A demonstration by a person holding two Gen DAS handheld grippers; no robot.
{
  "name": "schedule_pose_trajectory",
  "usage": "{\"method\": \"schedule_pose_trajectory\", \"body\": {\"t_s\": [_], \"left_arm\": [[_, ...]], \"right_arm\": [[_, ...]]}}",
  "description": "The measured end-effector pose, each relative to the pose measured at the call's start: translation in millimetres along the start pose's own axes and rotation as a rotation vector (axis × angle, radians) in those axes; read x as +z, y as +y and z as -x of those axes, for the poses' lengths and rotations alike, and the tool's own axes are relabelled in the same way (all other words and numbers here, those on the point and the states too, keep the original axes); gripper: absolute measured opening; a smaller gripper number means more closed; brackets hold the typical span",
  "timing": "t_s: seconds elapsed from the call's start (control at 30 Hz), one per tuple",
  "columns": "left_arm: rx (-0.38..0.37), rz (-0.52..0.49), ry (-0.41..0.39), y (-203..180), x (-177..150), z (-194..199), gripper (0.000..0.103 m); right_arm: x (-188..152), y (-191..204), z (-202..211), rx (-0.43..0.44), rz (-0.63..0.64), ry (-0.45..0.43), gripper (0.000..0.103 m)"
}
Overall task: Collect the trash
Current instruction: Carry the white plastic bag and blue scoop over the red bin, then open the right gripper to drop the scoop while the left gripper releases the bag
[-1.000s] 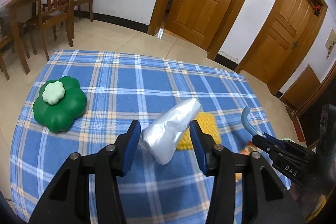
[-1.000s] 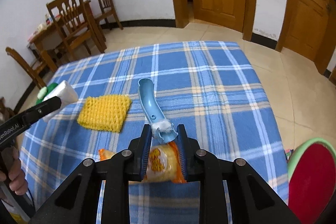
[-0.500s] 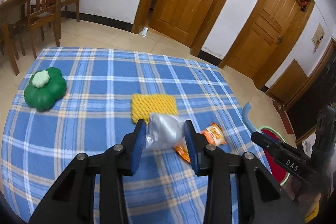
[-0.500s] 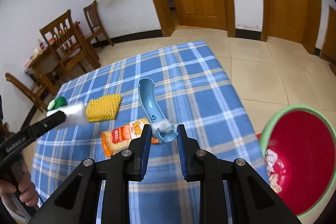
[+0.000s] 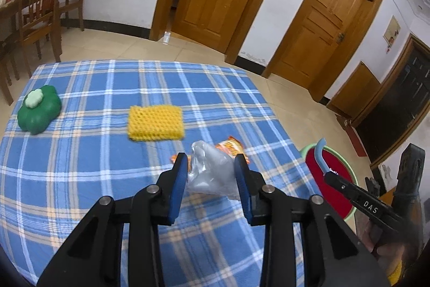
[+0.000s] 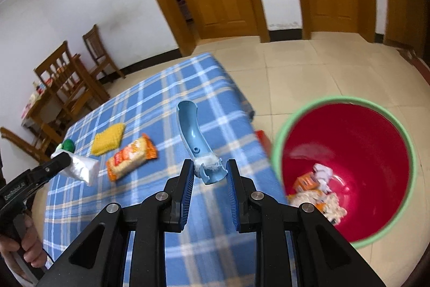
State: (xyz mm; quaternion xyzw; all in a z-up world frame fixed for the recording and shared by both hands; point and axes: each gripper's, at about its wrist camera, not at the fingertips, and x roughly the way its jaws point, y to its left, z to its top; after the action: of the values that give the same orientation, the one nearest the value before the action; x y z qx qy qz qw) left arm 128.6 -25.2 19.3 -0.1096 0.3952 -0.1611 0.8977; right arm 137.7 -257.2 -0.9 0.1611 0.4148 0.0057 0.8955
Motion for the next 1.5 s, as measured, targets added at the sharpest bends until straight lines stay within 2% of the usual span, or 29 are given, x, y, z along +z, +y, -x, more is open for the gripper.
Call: {"method": "schedule_pose_trajectory", "body": {"t_s": [0.43,0.83,1.5], "left_arm": [[-0.057,-0.102,0.047,-58.8,-9.6,-14.9,0.036],[-0.097,-0.203,0.106,-114.5,-16.8,-38.9,0.036],[-0.196,-0.364,0.225,-211.8,-39.9,-94.4,0.036]], "right_arm": [[-19.7,-74.1,24.3,-0.105,-0.152,-0.012,0.026],[-31.4,-120.1,28.6,-0.123,-0.258,-0.009,0.026],[-46.6,-164.8,54.1,-0.151,-0.353,-0.049,0.029]]}}
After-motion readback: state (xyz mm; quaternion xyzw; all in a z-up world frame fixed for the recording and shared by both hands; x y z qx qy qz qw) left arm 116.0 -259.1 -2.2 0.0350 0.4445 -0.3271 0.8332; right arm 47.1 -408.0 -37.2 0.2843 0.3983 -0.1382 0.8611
